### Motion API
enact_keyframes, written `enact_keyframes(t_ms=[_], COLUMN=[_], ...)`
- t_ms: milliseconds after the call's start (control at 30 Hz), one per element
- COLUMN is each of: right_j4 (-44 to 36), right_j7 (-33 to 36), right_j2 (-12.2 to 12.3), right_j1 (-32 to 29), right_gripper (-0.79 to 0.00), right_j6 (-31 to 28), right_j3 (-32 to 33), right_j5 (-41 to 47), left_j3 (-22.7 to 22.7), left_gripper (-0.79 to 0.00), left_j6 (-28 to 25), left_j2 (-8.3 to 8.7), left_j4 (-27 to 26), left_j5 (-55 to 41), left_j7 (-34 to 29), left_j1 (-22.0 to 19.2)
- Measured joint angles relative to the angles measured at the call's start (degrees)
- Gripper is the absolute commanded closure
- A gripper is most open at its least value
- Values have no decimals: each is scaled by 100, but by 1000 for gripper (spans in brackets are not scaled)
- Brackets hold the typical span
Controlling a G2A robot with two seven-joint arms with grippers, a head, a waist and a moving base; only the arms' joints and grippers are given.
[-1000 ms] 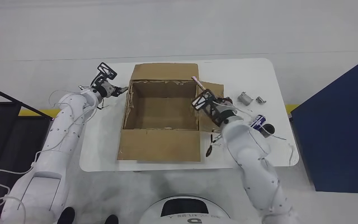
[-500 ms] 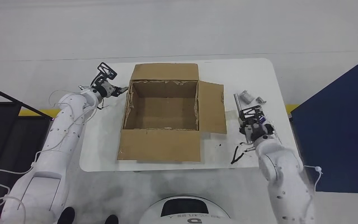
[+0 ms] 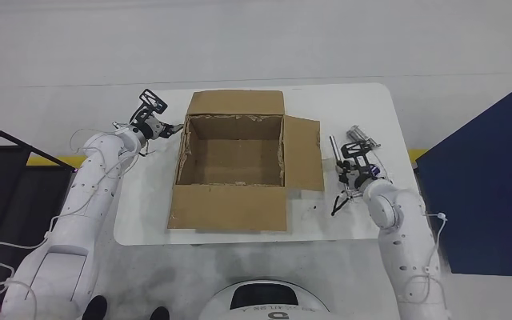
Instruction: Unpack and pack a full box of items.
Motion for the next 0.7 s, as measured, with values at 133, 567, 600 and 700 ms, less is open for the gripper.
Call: enact_keyframes(t_ms=[133, 567, 600, 700], right_j4=[162, 501, 529, 568], right_j7=[100, 388, 397, 398], right_j2=[7, 43, 48, 62], right_j1=[124, 387, 396, 408], right_gripper=[0, -179, -197, -265], right_j6=[58, 128, 114, 98], right_j3=[-78, -276, -277, -287], right_j5=[36, 106, 124, 146], left_j3=[0, 0, 0, 0], left_gripper=[-785, -785, -785, -785], left_j6=[0, 0, 0, 0], left_j2=[0, 0, 0, 0], left_j4=[0, 0, 0, 0], left_j5=[0, 0, 0, 0], left_j7=[0, 0, 0, 0], left_j1=[0, 0, 0, 0])
